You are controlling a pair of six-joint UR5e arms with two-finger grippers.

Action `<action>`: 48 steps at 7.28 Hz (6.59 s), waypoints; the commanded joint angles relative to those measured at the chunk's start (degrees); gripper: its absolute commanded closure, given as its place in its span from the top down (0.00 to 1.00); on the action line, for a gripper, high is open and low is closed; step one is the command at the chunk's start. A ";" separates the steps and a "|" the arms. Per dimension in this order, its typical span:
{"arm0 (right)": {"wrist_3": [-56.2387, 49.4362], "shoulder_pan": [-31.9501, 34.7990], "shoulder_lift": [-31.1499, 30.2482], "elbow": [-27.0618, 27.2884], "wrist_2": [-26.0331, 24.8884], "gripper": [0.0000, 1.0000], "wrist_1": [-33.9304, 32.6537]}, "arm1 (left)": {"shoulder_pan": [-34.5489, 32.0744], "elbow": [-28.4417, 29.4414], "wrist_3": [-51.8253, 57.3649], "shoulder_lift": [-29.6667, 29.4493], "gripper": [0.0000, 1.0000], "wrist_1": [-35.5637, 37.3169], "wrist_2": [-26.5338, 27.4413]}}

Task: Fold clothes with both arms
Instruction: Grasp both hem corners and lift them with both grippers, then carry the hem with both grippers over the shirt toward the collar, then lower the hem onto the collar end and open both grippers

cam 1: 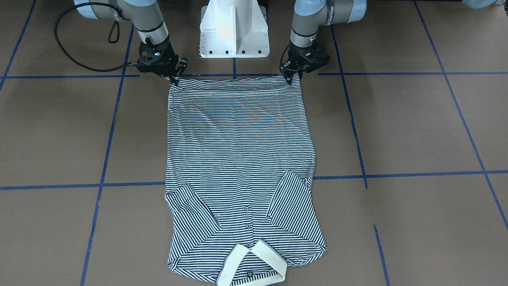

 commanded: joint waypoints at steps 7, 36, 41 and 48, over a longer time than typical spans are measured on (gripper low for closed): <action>-0.01 3.63 -1.57 3.63 5.87 0.00 -0.14 | 1.07 -6.10 0.75 0.23 0.00 1.94 0.05; -24.36 31.33 30.68 -49.08 12.22 0.00 20.94 | -28.37 25.16 30.02 -16.82 0.00 -14.99 -0.82; -24.27 31.42 31.11 -50.23 12.04 0.00 21.04 | -28.45 31.39 29.94 -18.22 0.00 -19.73 -0.73; -24.36 30.98 30.94 -50.23 11.95 0.98 21.21 | -28.54 31.14 30.02 -19.45 0.57 -19.84 -0.74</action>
